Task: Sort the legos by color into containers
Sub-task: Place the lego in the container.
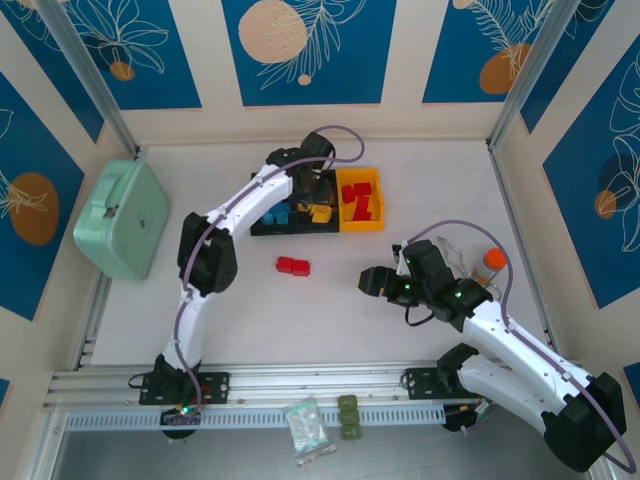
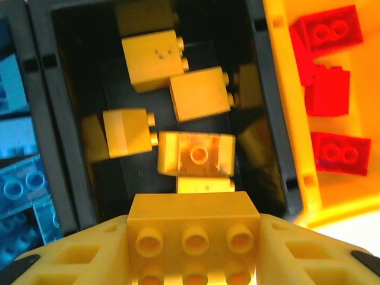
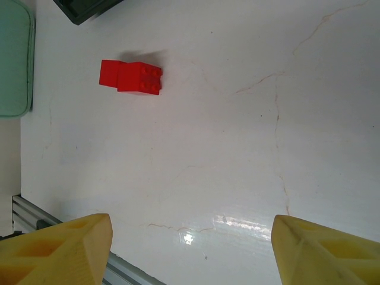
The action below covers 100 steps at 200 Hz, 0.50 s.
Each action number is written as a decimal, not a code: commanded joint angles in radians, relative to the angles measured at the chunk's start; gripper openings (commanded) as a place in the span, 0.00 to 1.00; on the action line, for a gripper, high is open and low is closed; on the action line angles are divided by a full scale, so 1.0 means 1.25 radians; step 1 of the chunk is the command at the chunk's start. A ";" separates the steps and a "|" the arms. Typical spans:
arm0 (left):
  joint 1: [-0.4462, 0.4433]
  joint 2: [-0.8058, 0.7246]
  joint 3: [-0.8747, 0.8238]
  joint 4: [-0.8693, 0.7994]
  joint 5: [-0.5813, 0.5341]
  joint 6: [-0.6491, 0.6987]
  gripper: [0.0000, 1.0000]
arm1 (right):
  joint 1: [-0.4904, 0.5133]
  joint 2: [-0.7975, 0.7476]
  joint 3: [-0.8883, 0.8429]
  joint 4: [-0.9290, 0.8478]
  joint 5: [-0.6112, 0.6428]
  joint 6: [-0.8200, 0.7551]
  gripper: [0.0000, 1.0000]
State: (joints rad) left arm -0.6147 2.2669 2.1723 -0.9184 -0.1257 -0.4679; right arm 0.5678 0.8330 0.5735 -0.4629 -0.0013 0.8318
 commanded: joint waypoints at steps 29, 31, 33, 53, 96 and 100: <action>0.018 0.120 0.179 -0.104 -0.012 0.026 0.49 | -0.004 -0.006 -0.011 0.010 -0.011 0.015 0.72; 0.019 0.123 0.182 -0.105 -0.012 0.027 0.49 | -0.005 -0.007 -0.011 0.011 -0.011 0.015 0.72; 0.019 0.126 0.184 -0.107 -0.011 0.027 0.49 | -0.006 -0.007 -0.011 0.010 -0.012 0.016 0.72; 0.020 0.135 0.200 -0.107 -0.009 0.025 0.56 | -0.006 -0.004 -0.011 0.011 -0.012 0.016 0.72; 0.014 0.105 0.199 -0.121 -0.010 0.033 0.60 | -0.006 0.003 -0.009 0.018 -0.014 0.018 0.72; 0.014 0.099 0.198 -0.124 -0.011 0.033 0.60 | -0.006 0.003 -0.008 0.018 -0.015 0.017 0.72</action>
State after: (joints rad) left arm -0.5976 2.4252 2.3856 -1.0210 -0.1257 -0.4454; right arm 0.5632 0.8349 0.5735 -0.4557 -0.0013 0.8406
